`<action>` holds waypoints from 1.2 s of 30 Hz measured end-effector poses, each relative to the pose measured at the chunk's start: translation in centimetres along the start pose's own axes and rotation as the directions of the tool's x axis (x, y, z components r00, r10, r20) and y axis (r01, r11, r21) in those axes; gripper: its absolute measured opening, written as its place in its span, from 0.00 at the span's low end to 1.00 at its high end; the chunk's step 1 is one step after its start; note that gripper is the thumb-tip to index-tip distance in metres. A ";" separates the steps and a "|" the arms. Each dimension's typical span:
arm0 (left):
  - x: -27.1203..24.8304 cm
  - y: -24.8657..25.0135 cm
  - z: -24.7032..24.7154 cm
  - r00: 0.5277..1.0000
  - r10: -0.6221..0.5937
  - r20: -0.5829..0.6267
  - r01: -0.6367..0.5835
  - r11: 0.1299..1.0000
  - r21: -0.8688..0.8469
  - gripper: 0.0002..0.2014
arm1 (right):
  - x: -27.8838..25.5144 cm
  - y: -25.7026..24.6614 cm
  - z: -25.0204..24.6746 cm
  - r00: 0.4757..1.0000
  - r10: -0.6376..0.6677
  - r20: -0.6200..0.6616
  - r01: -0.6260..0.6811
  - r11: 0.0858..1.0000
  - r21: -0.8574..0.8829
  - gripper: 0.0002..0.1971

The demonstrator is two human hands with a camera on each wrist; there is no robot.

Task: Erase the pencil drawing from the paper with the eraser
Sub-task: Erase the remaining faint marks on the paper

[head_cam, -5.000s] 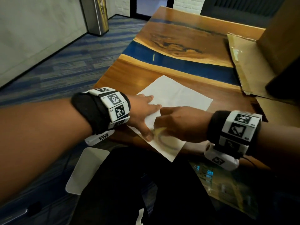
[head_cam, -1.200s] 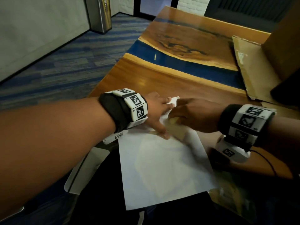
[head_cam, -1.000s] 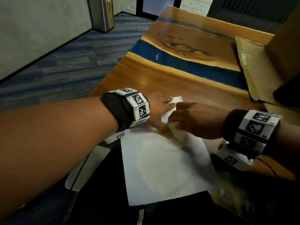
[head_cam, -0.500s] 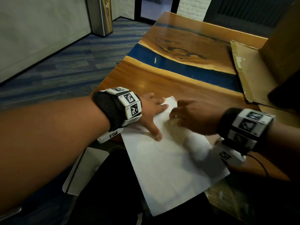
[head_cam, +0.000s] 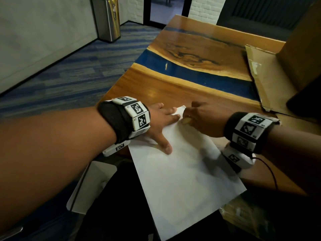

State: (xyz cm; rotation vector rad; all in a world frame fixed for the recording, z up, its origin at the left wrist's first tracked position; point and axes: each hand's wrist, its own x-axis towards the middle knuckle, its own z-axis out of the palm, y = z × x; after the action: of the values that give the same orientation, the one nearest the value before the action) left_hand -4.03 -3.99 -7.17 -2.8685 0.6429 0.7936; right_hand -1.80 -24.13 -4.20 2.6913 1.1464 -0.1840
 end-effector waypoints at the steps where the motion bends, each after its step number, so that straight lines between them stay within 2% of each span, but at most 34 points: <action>1: 0.1 -0.1 0.0 1.000 -0.002 0.005 0.002 1.000 -0.001 0.69 | 0.1 0.3 0.2 1.000 0.009 -0.015 -0.009 1.000 -0.020 0.15; 3: 0.1 -0.1 -0.2 1.000 -0.007 0.013 0.007 1.000 -0.009 0.70 | -0.3 -0.7 0.2 0.993 -0.096 0.067 0.095 0.995 0.028 0.14; 5: 0.0 0.0 -0.2 1.000 -0.005 0.016 0.005 1.000 -0.017 0.69 | -1.2 -2.0 -0.2 0.958 -0.221 0.181 0.202 0.972 0.122 0.13; 7: 0.0 0.0 -0.1 1.000 0.002 0.003 -0.002 1.000 -0.012 0.67 | -0.8 -1.2 -0.8 0.970 -0.158 0.182 0.139 0.984 0.113 0.12; 9: -0.1 0.1 -0.2 1.000 0.006 -0.012 -0.007 1.000 -0.017 0.67 | 0.1 0.6 -1.0 0.993 0.019 0.116 -0.030 0.994 0.101 0.10; 11: -0.4 0.1 -0.3 1.000 -0.004 -0.024 0.003 0.999 -0.040 0.67 | 0.5 1.2 -1.2 0.993 0.094 0.072 -0.107 0.973 0.205 0.10; 13: -0.7 0.3 -0.4 1.000 -0.011 -0.028 0.009 0.998 -0.062 0.67 | 0.4 0.7 -1.4 0.994 0.084 0.069 -0.099 0.965 0.244 0.10; 16: -0.7 0.4 -0.4 0.999 -0.011 -0.040 0.008 0.997 -0.074 0.68 | 0.4 0.0 -1.7 0.990 0.064 0.128 -0.089 0.976 0.198 0.11; 20: -0.9 0.3 -0.3 0.998 -0.044 -0.048 0.040 0.996 -0.080 0.69 | 1.5 0.7 -1.4 0.987 0.122 0.104 -0.146 0.954 0.263 0.08; 24: -0.9 0.1 0.1 0.998 -0.064 -0.025 0.062 0.996 -0.062 0.72 | 1.7 0.0 -1.8 0.958 -0.010 0.287 -0.093 0.934 0.344 0.07; 28: -0.5 -0.3 0.1 0.995 -0.097 -0.012 0.096 0.993 -0.068 0.73 | 3.1 -0.1 -1.8 0.979 0.122 0.163 -0.170 0.930 0.325 0.07; 30: -0.6 -0.3 0.1 0.993 -0.120 -0.007 0.119 0.989 -0.088 0.73 | 3.6 -0.2 -1.5 0.975 0.167 0.145 -0.206 0.925 0.320 0.08; 33: -0.8 -0.5 0.1 0.989 -0.146 -0.009 0.145 0.986 -0.081 0.71 | 3.8 0.0 -1.2 0.970 0.188 0.151 -0.229 0.916 0.328 0.08; 36: -1.0 -0.9 0.0 0.985 -0.171 0.004 0.171 0.982 -0.075 0.70 | 3.5 -0.2 -1.2 0.978 0.185 0.100 -0.207 0.922 0.327 0.05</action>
State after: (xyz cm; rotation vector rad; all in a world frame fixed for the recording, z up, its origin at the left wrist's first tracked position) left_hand -4.42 -2.85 -6.71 -2.9415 0.3668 0.8043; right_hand 0.46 -21.28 -3.77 3.0470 0.8847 -0.4733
